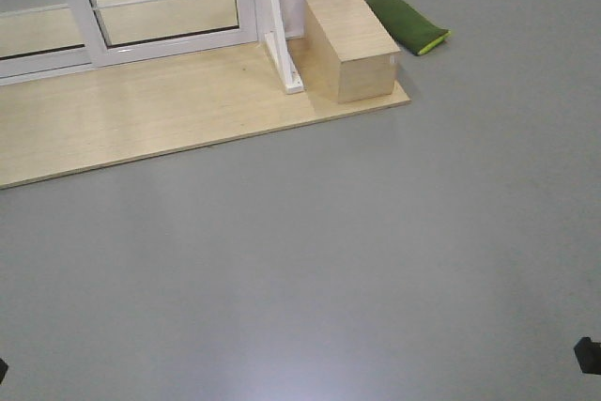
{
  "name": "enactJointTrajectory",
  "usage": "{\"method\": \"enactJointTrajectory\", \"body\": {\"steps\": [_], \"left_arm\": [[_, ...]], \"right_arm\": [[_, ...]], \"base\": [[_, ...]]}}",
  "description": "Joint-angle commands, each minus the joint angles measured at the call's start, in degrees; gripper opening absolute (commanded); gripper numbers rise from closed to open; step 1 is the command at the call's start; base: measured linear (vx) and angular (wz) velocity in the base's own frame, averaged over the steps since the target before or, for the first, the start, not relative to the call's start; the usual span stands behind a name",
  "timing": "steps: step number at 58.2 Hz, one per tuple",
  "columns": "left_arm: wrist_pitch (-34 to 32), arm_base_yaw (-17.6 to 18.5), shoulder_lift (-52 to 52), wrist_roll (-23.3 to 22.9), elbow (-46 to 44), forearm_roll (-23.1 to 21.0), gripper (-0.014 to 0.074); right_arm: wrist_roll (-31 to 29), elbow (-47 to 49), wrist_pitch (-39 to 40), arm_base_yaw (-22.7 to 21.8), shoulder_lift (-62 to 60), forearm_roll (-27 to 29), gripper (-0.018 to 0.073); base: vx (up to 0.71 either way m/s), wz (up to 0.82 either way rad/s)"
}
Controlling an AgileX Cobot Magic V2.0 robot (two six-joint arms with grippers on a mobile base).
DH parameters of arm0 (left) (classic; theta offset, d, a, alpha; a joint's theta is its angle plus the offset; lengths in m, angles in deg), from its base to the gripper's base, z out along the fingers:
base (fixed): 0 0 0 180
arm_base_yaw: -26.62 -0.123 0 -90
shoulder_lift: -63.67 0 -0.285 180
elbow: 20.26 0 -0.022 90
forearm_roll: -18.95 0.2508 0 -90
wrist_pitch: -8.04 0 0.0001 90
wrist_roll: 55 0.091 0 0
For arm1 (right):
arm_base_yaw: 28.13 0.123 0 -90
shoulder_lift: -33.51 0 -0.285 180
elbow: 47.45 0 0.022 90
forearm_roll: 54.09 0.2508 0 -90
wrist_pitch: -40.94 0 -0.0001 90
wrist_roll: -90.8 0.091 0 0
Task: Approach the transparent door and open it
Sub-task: 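Drive up to the white-framed glass sliding door and stop facing it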
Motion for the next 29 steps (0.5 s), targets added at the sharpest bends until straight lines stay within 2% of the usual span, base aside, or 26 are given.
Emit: {"method": "enactJointTrajectory", "body": {"steps": [1,29], "left_arm": [[-4.84,0.08,0.78,-0.41,0.87,-0.21,-0.0006],[-4.84,0.08,0.78,-0.41,0.87,-0.21,-0.0006]], "right_arm": [[0.0,-0.24,4.76,-0.23,-0.91,-0.14,-0.0009],[0.0,-0.24,4.82,-0.23,-0.91,-0.14,-0.0009]], "base": [[0.56,0.28],[0.56,0.25]]}}
